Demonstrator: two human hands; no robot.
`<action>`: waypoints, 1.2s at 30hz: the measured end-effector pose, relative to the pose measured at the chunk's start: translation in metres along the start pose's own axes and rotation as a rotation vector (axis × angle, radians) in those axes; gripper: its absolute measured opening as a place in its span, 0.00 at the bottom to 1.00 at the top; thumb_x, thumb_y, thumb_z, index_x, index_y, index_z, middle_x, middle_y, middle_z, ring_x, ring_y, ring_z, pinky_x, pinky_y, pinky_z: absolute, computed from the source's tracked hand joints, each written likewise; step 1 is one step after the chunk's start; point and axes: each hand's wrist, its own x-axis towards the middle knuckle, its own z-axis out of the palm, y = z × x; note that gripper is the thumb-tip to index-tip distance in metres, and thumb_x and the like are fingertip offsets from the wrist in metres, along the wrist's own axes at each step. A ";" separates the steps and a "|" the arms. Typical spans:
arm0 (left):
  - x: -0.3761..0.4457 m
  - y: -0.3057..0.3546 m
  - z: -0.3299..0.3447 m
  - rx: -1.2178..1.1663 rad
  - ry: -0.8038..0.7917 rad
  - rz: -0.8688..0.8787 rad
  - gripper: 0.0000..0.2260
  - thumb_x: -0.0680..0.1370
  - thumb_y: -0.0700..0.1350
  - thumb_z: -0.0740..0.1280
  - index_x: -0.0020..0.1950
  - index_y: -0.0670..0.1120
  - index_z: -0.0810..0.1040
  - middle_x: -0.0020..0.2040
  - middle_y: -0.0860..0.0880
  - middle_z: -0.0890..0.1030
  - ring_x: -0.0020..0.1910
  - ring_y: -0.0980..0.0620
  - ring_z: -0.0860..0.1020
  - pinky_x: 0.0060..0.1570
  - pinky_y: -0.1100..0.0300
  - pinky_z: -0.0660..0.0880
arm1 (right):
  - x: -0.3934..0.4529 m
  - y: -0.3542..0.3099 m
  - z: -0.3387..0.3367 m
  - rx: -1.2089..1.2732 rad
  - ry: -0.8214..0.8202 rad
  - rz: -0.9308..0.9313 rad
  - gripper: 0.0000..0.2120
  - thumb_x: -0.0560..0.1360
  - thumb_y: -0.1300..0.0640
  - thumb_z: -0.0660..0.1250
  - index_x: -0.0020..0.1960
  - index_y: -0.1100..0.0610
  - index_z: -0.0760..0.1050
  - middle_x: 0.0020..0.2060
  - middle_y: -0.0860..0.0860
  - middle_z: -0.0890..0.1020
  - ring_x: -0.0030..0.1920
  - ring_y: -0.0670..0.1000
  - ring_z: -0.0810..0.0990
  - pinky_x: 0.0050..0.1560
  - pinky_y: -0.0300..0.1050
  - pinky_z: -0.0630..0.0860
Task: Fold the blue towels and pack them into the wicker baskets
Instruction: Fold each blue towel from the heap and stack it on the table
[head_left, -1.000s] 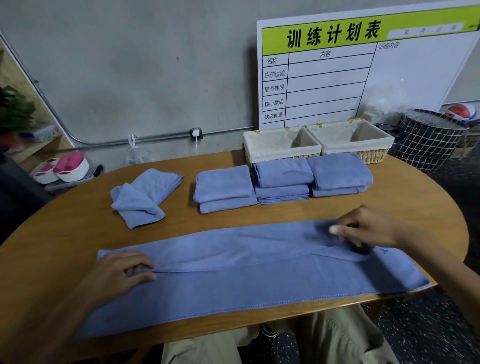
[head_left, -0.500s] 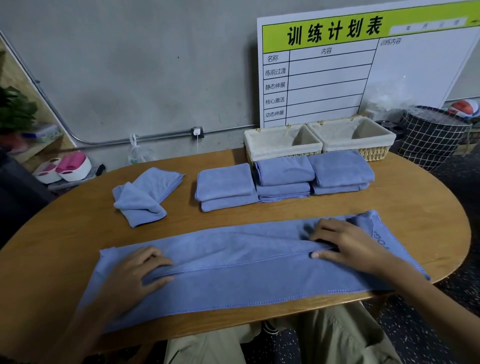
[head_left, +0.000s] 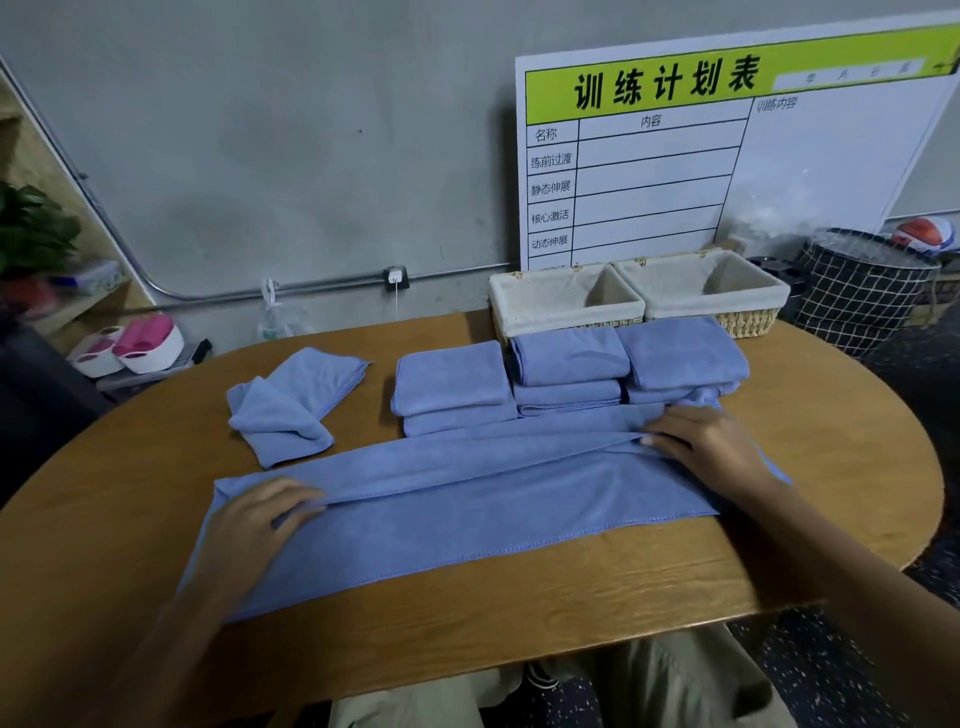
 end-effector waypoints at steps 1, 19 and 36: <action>0.003 0.002 -0.007 0.016 0.013 -0.023 0.19 0.82 0.58 0.58 0.50 0.51 0.85 0.49 0.57 0.82 0.50 0.57 0.79 0.51 0.70 0.70 | 0.003 -0.001 -0.005 -0.024 0.030 0.012 0.27 0.82 0.38 0.55 0.47 0.55 0.84 0.41 0.48 0.84 0.39 0.52 0.81 0.36 0.43 0.70; -0.036 0.018 -0.041 0.047 -0.157 0.195 0.12 0.77 0.61 0.65 0.40 0.55 0.76 0.37 0.62 0.76 0.35 0.65 0.73 0.30 0.66 0.67 | -0.033 -0.019 -0.051 -0.149 -0.213 -0.303 0.19 0.80 0.38 0.58 0.46 0.49 0.81 0.36 0.45 0.82 0.32 0.50 0.80 0.32 0.43 0.75; -0.012 -0.045 -0.034 0.070 -0.213 -0.616 0.03 0.77 0.52 0.73 0.45 0.58 0.81 0.48 0.51 0.77 0.44 0.52 0.77 0.47 0.48 0.76 | -0.001 0.032 -0.042 -0.275 -0.423 0.649 0.10 0.78 0.44 0.67 0.54 0.49 0.79 0.48 0.50 0.74 0.47 0.56 0.78 0.40 0.50 0.76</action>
